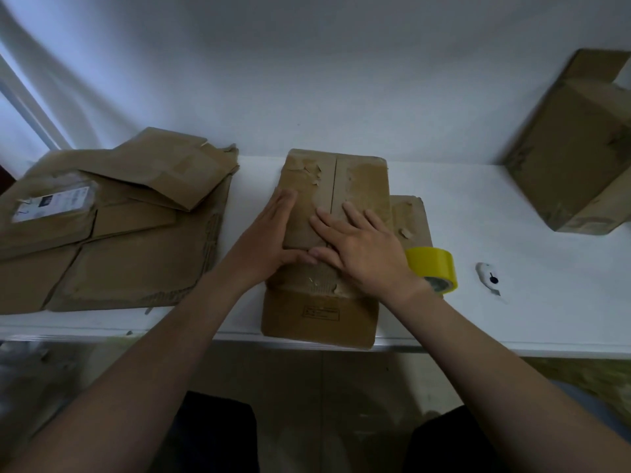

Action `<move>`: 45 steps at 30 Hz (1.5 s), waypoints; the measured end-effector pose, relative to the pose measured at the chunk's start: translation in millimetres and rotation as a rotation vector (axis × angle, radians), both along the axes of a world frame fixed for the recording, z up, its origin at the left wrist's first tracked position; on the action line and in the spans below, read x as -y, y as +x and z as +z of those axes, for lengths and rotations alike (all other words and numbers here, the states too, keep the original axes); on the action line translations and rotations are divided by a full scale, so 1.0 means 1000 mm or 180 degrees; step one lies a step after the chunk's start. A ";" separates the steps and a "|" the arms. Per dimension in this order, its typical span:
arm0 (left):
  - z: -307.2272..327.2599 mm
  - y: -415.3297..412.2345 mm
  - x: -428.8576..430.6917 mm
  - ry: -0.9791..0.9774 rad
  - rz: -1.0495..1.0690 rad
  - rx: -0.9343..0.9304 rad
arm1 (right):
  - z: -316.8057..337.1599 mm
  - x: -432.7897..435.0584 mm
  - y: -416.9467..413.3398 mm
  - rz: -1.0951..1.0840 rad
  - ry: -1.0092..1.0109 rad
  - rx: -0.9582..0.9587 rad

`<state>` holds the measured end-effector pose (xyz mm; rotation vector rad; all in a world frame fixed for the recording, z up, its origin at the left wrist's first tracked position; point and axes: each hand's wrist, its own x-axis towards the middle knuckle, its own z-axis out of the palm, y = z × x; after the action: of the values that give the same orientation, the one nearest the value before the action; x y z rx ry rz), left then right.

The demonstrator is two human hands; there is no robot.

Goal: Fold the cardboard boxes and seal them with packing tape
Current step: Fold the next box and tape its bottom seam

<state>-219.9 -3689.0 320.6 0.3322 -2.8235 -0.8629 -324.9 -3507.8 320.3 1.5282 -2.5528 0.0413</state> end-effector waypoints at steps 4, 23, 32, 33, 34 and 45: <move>-0.017 0.007 0.008 0.0635 -0.0087 -0.0489 | 0.001 0.002 -0.002 0.0039 0.0286 -0.0032; -0.031 0.024 0.010 0.1420 0.0315 -0.0393 | 0.001 0.000 -0.003 0.0162 0.0333 -0.0088; -0.019 0.050 0.035 0.0649 0.0475 0.0154 | -0.003 0.000 -0.005 0.0159 0.0233 -0.0095; -0.018 0.050 0.025 0.0385 0.0411 0.0101 | -0.003 0.000 -0.005 0.0163 0.0236 -0.0108; -0.016 0.050 0.014 0.0273 0.0403 0.0034 | -0.003 0.000 -0.005 0.0164 0.0229 -0.0124; 0.001 0.018 -0.023 -0.1064 0.0972 0.0621 | 0.010 -0.009 -0.003 0.0647 -0.0400 0.0834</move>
<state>-202.2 -3665.7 321.4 0.8053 -2.9101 -0.3051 -327.8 -3498.8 330.1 1.8314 -2.5114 0.4462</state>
